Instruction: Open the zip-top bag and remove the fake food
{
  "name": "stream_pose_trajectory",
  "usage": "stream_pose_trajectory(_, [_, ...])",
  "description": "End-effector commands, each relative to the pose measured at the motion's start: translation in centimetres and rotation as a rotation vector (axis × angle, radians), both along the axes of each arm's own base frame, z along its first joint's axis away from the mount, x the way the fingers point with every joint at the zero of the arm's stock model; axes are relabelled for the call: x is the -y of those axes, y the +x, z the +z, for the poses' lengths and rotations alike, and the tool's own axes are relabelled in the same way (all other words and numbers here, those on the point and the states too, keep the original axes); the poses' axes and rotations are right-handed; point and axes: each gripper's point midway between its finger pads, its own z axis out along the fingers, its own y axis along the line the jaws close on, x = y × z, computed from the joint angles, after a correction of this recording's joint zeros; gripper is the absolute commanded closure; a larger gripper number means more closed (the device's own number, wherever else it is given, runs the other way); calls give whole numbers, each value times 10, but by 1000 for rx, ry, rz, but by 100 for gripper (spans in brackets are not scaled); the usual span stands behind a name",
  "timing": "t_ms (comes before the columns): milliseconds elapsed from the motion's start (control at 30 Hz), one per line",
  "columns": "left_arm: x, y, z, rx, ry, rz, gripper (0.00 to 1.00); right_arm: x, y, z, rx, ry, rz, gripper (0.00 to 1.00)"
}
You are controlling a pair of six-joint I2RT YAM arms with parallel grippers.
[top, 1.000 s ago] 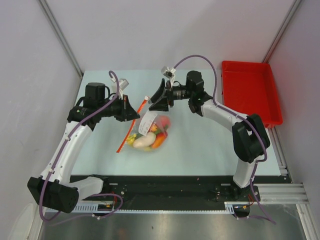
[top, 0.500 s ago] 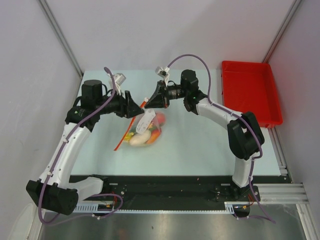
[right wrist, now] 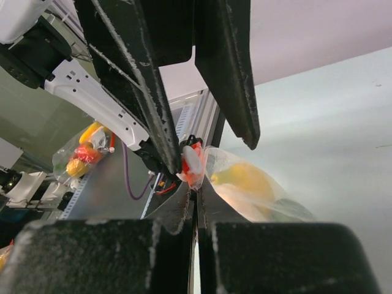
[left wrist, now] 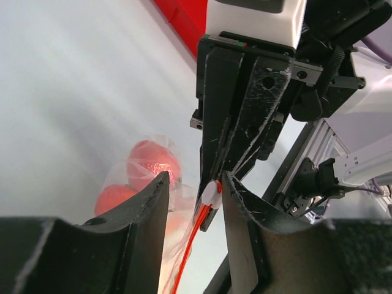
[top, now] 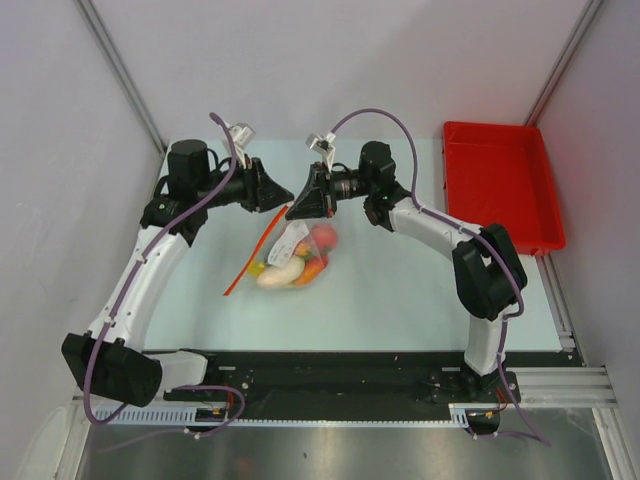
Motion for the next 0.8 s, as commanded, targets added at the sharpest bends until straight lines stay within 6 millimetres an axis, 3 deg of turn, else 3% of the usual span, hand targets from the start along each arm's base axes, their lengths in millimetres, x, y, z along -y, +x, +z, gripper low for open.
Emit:
stream_pose_trajectory(0, [6,-5,23,90,-8,-65,56,0,-2,23,56,57,17,100])
stream_pose_trajectory(100, [5,-10,24,95,-8,-69,55,0,-2,20,49,54,21,100])
stream_pose_trajectory(267, [3,-18,26,111,-8,-70,40,0,0,18,42,54,23,100])
stream_pose_trajectory(367, [2,-19,22,100,-1,-67,44,0,2,17,28,55,23,100])
stream_pose_trajectory(500, [2,-19,19,92,1,-67,58,0,1,19,24,72,36,100])
stream_pose_trajectory(767, [3,-24,16,83,0,-96,59,0,3,20,-8,84,35,100])
